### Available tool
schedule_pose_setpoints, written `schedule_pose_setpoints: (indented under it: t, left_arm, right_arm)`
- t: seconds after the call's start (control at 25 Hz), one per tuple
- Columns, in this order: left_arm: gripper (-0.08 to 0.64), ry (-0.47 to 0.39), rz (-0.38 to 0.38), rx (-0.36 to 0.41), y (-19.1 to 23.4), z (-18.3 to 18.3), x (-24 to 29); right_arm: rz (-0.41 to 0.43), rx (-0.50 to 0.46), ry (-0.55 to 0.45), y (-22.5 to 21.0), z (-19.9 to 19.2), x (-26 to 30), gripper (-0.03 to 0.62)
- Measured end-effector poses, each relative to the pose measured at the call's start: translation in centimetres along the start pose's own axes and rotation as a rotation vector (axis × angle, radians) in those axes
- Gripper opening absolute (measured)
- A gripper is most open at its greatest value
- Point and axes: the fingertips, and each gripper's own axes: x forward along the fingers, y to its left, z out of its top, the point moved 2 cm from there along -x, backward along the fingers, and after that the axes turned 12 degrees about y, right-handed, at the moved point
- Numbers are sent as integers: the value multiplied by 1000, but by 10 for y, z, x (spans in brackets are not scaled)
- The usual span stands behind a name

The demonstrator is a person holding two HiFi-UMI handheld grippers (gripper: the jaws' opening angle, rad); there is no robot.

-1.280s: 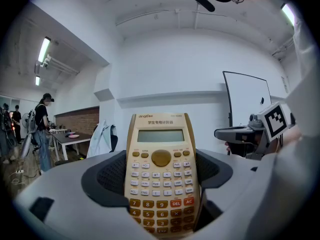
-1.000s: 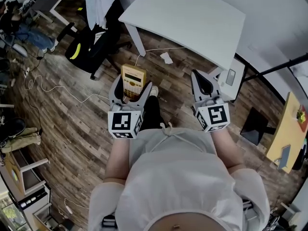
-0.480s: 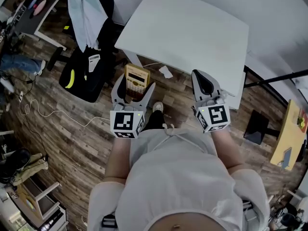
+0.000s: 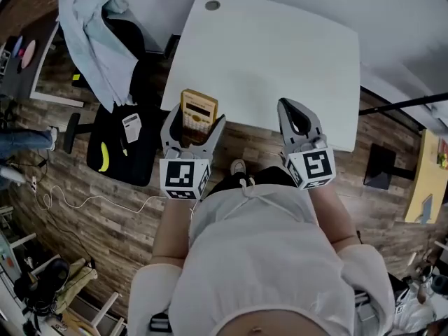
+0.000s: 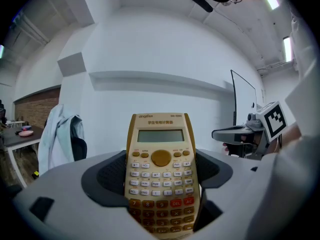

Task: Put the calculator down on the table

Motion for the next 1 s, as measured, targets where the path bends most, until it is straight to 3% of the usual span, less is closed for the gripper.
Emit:
schedule_pose_setpoints:
  t: [0.6, 1.0]
  left_arm:
    - [403, 122, -93, 16, 13, 17, 162]
    - [403, 283, -144, -4, 11, 2, 279]
  right_arm:
    - [-54, 77, 83, -104, -17, 98, 3]
    - [-53, 124, 191, -178, -43, 162, 3]
